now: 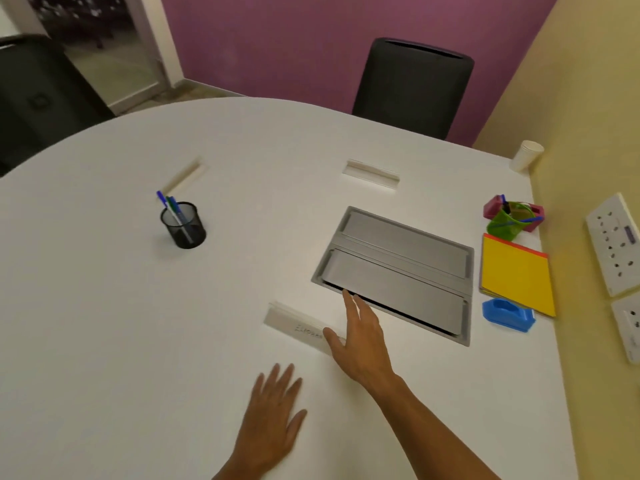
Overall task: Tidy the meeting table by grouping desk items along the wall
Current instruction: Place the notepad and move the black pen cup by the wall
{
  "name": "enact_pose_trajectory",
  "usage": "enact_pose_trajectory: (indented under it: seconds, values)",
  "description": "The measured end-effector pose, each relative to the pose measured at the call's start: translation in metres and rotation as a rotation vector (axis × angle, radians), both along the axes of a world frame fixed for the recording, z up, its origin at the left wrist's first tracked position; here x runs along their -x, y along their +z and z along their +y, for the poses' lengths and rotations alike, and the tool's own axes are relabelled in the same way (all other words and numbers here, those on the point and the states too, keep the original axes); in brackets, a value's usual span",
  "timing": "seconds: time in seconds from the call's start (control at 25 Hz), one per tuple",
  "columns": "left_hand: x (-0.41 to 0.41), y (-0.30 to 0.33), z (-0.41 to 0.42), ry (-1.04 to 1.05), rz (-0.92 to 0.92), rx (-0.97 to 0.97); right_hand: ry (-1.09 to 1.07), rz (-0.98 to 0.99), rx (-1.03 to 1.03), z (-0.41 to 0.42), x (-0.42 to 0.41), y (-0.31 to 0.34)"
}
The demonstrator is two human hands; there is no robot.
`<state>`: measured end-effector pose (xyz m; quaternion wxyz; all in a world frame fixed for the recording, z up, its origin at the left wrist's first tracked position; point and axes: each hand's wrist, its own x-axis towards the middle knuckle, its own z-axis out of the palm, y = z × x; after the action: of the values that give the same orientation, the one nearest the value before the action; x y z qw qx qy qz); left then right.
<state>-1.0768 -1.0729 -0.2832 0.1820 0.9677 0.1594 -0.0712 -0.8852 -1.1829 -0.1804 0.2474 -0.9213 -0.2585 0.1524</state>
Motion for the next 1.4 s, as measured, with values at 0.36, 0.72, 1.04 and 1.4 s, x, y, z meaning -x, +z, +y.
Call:
enact_pose_trajectory:
  seconds: [0.36,0.72,1.04,1.4]
  values:
    - [0.031,-0.006,0.041,0.335,0.102,-0.071,0.270,0.130,-0.004,0.118,0.015,-0.018]
    - [0.030,-0.016,0.047,0.352,0.081,-0.018,0.345,0.149,-0.152,0.301,-0.033,-0.028]
    - [0.034,-0.009,0.042,0.367,0.110,-0.050,0.368,0.218,-0.296,0.408,-0.053,-0.038]
    - [0.033,-0.009,0.043,0.355,0.132,-0.067,0.400,0.133,-0.259,0.438,-0.057,-0.064]
